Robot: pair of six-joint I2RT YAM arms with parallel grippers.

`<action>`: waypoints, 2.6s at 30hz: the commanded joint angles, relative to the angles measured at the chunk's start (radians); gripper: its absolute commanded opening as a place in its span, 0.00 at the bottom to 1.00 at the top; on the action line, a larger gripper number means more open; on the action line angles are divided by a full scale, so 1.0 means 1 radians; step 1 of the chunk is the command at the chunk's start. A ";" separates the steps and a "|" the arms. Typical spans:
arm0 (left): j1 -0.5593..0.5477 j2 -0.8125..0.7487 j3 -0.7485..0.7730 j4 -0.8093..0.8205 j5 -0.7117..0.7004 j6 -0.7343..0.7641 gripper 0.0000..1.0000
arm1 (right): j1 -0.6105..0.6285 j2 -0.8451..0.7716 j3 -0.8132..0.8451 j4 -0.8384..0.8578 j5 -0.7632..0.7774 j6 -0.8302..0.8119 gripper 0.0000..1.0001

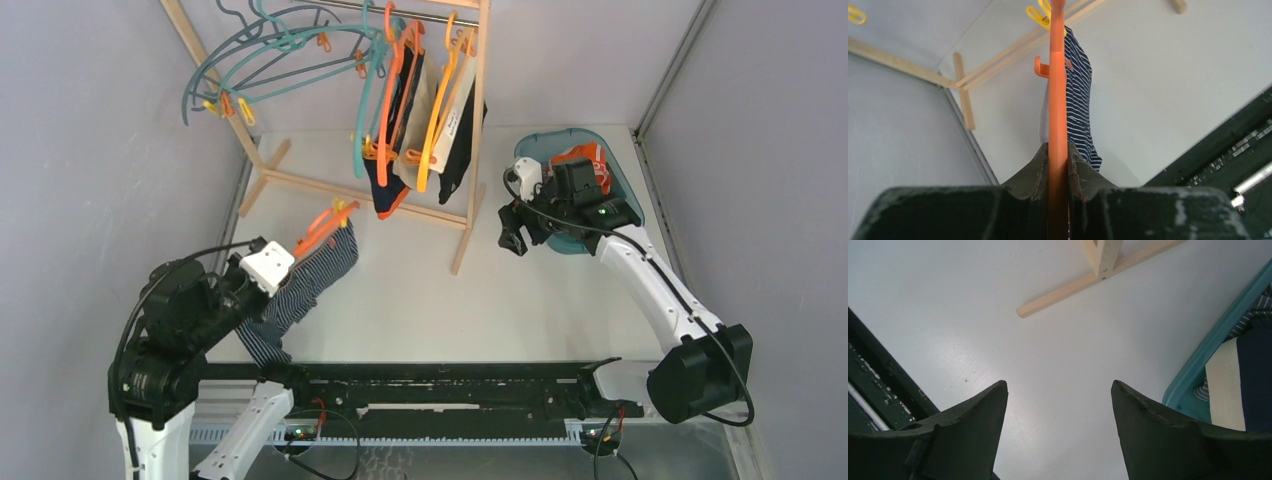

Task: Remove the underwear clipped to the hanger
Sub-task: Remove the underwear from the hanger.

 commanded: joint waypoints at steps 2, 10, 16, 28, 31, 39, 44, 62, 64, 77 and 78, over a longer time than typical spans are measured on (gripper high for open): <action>-0.002 0.007 0.055 -0.077 0.227 0.131 0.00 | 0.013 -0.066 0.000 0.000 -0.117 -0.036 0.75; -0.002 0.105 0.080 -0.046 0.458 0.144 0.00 | 0.088 -0.143 0.000 -0.016 -0.186 -0.095 0.76; -0.007 0.186 0.142 -0.032 0.608 0.175 0.00 | 0.123 -0.207 0.014 0.015 -0.234 -0.077 0.77; -0.108 0.309 0.176 0.061 0.778 0.349 0.00 | 0.076 -0.207 0.203 0.059 -0.377 0.193 0.77; -0.111 0.287 0.120 0.162 0.823 0.352 0.00 | 0.011 -0.198 0.206 0.080 -0.492 0.277 0.77; -0.117 0.242 0.011 0.304 0.878 0.356 0.00 | -0.035 -0.202 0.129 0.098 -0.652 0.295 0.81; -0.123 0.230 -0.037 0.322 0.899 0.374 0.00 | -0.035 -0.204 0.098 0.137 -0.655 0.309 0.82; -0.139 0.187 -0.131 0.380 0.895 0.380 0.00 | -0.032 -0.172 0.017 0.157 -0.780 0.291 0.65; -0.142 0.190 -0.132 0.383 0.892 0.381 0.00 | -0.032 -0.175 0.011 0.161 -0.772 0.292 0.62; -0.148 0.182 -0.155 0.395 0.887 0.389 0.00 | -0.038 -0.175 0.002 0.155 -0.774 0.279 0.44; -0.148 0.183 -0.156 0.403 0.887 0.379 0.00 | -0.038 -0.175 0.002 0.155 -0.776 0.275 0.42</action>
